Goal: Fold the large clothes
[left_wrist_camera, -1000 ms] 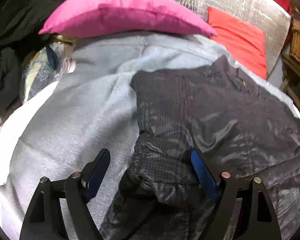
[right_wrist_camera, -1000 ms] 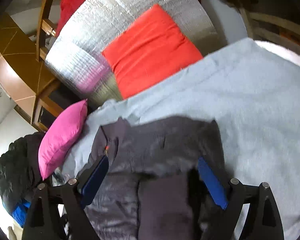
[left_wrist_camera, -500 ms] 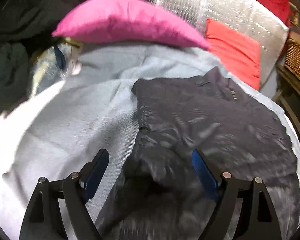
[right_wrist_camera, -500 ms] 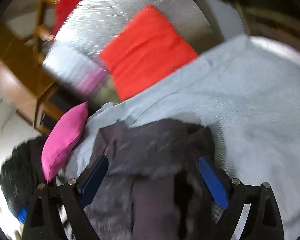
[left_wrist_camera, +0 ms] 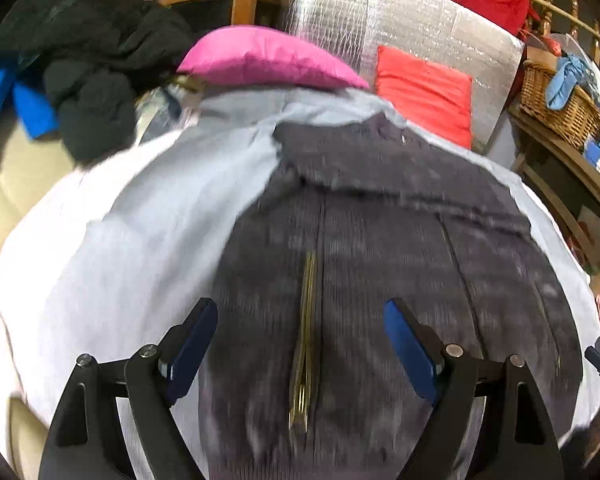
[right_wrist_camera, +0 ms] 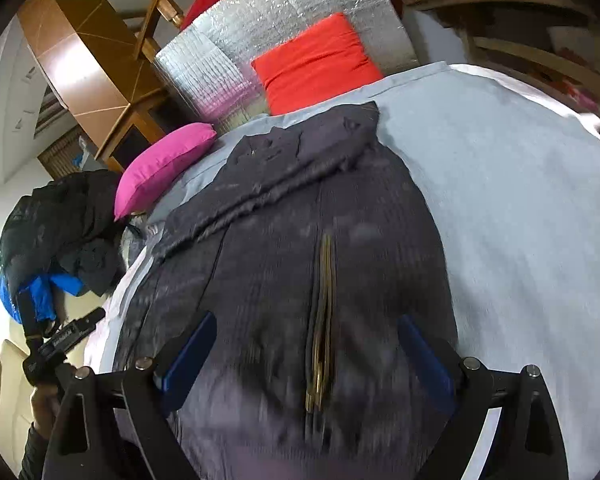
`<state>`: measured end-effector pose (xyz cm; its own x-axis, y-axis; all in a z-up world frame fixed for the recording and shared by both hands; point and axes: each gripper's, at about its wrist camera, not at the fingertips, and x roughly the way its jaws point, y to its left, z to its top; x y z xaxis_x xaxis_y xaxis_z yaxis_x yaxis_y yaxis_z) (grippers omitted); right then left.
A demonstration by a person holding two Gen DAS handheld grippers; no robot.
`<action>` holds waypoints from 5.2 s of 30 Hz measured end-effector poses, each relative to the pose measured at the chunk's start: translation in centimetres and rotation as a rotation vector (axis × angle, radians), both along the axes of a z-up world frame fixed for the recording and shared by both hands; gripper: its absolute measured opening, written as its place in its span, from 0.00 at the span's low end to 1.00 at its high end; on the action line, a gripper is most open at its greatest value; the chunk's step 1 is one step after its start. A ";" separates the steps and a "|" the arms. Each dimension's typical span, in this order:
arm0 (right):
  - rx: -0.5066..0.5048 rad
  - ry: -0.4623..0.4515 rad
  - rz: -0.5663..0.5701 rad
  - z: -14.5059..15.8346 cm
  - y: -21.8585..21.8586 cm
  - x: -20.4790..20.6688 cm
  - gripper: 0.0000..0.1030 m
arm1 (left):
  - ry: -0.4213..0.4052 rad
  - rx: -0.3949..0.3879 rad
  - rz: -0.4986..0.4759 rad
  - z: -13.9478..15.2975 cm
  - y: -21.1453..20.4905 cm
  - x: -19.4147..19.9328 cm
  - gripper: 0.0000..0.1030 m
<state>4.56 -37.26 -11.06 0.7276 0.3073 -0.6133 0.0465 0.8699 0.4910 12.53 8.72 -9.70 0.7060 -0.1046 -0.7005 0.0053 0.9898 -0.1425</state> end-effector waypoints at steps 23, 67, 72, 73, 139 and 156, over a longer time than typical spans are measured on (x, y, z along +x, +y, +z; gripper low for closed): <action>-0.194 -0.159 -0.053 -1.2 2.6 -8.0 0.92 | -0.040 0.075 0.024 1.2 -3.6 -10.7 0.83; -0.256 -0.187 -0.101 0.1 2.7 -9.7 0.92 | 0.015 0.092 0.141 0.1 0.2 -11.3 0.83; -0.179 -0.082 -0.099 0.3 -1.1 -8.4 0.92 | 0.081 0.033 0.159 -1.7 3.3 -8.7 0.83; -0.163 -0.062 -0.102 0.1 -1.9 -8.1 0.92 | 0.091 0.033 0.164 -2.0 3.5 -8.5 0.83; 0.227 0.017 0.108 2.5 -0.5 32.2 0.90 | -0.057 0.181 -0.091 1.2 -9.7 24.2 0.86; 0.125 0.032 0.142 2.8 2.4 28.4 0.90 | -0.021 0.155 -0.072 2.4 -4.2 18.3 0.86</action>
<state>32.95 -34.86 -8.21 0.6525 0.4806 -0.5858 -0.0548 0.8010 0.5961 30.79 4.47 -7.33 0.7152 -0.0471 -0.6973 0.0785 0.9968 0.0132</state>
